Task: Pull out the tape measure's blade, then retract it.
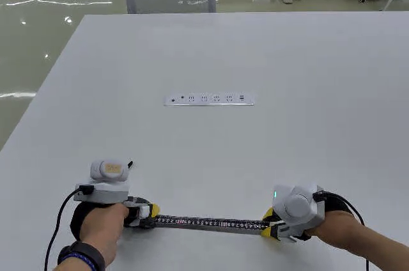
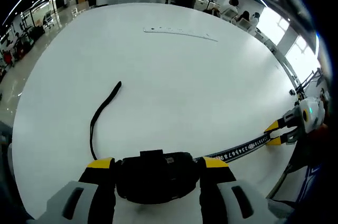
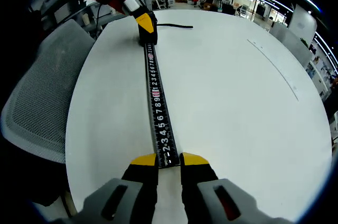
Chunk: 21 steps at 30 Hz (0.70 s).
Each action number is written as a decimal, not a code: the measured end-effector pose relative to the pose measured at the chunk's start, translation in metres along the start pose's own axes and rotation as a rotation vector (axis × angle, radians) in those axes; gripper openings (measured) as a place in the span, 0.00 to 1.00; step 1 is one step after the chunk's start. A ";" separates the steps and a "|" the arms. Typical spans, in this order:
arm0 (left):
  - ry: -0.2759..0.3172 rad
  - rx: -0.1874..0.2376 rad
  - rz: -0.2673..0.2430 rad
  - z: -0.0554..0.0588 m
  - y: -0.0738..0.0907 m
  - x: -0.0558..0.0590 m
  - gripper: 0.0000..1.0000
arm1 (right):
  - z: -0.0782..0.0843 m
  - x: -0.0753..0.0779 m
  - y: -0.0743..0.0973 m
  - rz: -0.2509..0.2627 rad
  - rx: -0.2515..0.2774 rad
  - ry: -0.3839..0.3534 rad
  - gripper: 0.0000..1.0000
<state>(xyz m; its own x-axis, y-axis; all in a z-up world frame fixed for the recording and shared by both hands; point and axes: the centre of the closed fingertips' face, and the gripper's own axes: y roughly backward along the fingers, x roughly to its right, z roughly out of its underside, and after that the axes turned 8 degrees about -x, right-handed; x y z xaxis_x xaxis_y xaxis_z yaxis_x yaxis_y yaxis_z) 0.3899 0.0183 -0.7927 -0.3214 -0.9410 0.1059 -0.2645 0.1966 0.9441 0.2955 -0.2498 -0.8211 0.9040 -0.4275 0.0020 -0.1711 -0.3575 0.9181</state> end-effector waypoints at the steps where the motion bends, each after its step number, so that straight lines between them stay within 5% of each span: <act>1: -0.003 -0.003 -0.005 -0.001 0.000 0.000 0.62 | 0.000 0.000 0.000 0.000 0.002 -0.002 0.15; 3: -0.013 -0.035 -0.014 0.002 0.000 0.000 0.62 | 0.000 0.000 0.001 -0.001 0.004 0.001 0.15; 21: -0.058 -0.050 -0.091 0.006 -0.003 -0.002 0.61 | -0.010 -0.007 -0.001 -0.017 0.005 0.041 0.15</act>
<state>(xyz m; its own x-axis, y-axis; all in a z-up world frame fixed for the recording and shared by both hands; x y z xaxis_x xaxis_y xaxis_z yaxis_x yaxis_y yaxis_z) 0.3856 0.0211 -0.7972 -0.3510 -0.9364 0.0021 -0.2494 0.0956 0.9637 0.2935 -0.2381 -0.8183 0.9219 -0.3874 0.0027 -0.1576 -0.3688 0.9160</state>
